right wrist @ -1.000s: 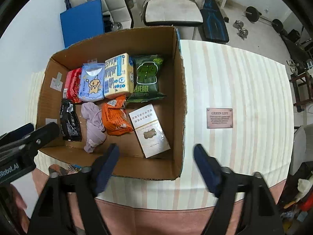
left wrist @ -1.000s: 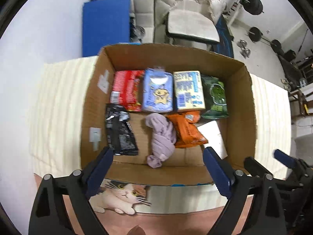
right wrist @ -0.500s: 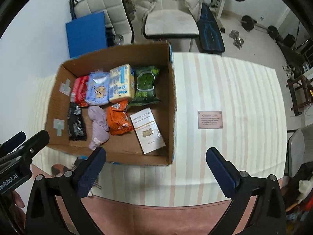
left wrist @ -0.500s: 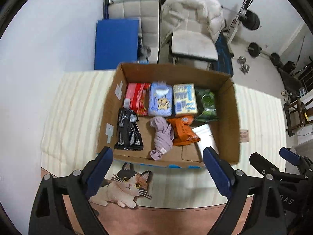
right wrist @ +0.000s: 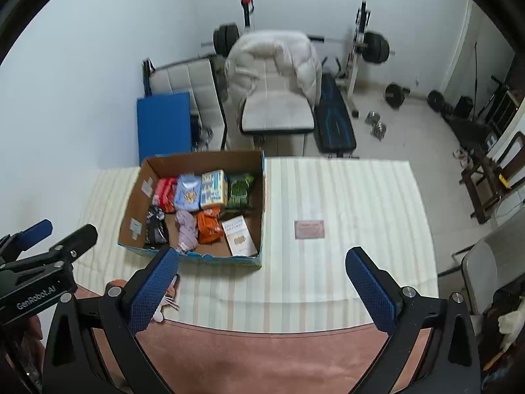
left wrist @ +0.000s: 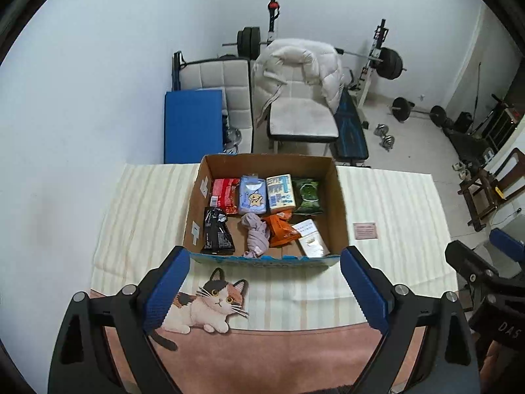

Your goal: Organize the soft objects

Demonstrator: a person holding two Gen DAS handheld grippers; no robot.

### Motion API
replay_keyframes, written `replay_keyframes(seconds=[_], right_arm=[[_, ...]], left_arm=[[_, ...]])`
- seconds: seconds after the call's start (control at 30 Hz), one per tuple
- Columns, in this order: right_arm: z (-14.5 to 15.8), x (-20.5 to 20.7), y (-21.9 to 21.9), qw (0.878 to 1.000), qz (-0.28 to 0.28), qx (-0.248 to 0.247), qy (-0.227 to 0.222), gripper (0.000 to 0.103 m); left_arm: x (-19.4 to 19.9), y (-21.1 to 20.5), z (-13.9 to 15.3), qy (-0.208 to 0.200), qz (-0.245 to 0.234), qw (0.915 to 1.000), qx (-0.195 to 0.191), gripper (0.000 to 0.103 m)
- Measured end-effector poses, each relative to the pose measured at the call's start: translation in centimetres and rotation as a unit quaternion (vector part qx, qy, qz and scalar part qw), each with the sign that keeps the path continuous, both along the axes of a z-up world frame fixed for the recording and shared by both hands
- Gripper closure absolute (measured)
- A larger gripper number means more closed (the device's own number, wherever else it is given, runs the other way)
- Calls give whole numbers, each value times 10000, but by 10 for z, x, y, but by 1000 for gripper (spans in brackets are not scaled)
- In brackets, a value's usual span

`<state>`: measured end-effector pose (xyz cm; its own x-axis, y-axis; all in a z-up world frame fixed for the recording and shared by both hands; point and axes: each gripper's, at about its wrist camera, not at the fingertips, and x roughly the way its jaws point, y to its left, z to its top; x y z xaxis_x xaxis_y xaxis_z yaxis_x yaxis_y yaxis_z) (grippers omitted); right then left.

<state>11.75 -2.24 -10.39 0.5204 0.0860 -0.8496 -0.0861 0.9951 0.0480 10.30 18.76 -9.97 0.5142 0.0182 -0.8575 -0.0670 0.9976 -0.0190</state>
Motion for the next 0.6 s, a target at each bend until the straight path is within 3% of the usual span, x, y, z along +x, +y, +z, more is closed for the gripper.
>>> replay_keyframes(seconds=[0.27, 0.6], right_arm=[[47, -43, -11, 9992, 101, 0, -390, 0], [73, -70, -20, 9979, 72, -35, -635, 0]], left_arm=[[-32, -10, 33, -244, -39, 9997, 31, 9], [-46, -15, 46, -443, -11, 9990, -7, 9]])
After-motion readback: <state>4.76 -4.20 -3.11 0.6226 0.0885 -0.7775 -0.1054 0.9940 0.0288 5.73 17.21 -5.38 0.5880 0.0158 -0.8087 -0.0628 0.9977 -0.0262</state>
